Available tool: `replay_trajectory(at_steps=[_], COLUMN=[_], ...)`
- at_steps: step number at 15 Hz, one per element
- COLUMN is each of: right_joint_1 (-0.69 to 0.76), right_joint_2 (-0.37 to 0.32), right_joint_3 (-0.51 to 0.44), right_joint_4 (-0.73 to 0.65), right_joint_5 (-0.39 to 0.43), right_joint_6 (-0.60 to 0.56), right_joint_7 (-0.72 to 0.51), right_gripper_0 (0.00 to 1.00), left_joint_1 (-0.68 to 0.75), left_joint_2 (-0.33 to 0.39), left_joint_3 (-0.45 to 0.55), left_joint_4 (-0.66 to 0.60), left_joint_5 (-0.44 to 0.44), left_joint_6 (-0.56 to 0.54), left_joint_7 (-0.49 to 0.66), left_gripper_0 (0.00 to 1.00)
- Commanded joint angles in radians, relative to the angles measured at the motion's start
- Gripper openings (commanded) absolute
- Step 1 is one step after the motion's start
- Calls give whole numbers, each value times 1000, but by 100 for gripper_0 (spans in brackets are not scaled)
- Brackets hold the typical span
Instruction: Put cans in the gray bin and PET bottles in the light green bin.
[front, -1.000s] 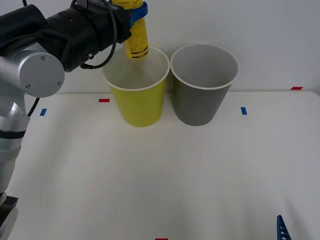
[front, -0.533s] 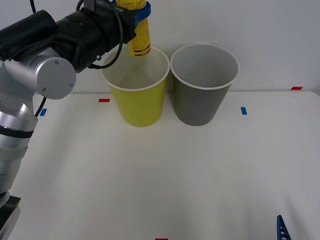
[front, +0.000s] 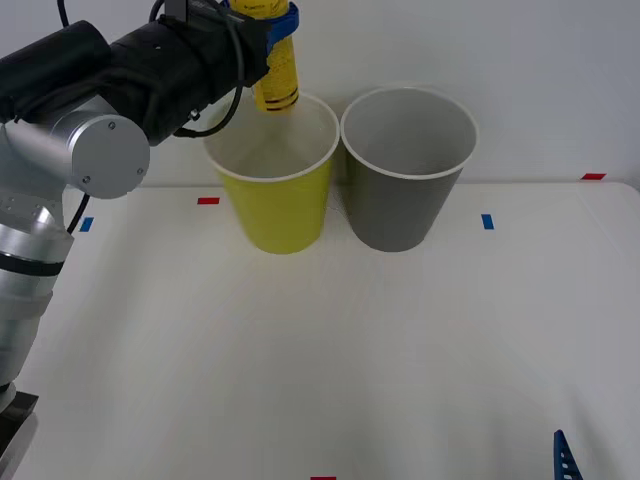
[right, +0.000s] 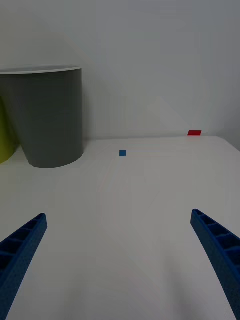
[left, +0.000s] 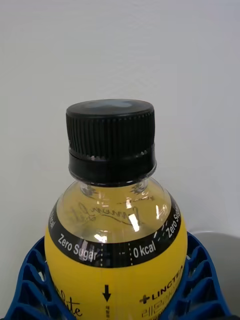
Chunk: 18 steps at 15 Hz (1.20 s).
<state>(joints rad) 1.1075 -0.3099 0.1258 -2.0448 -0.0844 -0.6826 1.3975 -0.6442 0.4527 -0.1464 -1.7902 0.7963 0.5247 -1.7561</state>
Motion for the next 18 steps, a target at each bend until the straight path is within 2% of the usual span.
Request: replay_trajectory(at_steps=[1,2,15,18], right_joint_1=[0,0,0,0], right_joint_2=[0,0,0,0], right_joint_3=[0,0,0,0], right_joint_4=[0,0,0,0], right_joint_5=[0,0,0,0], right_joint_6=[0,0,0,0], right_joint_7=[0,0,0,0], right_gripper_0=[100,100,100,100], left_joint_1=[0,0,1,94], left_joint_2=[8,8,15,77], left_joint_3=[1,1,1,7], left_joint_4=[-1,-1,-3,-107], left_joint_5=[0,-2,3,34], left_joint_6=[0,0,0,0], left_joint_7=[4,4,18,18], left_gripper_0=[3,100,100,100])
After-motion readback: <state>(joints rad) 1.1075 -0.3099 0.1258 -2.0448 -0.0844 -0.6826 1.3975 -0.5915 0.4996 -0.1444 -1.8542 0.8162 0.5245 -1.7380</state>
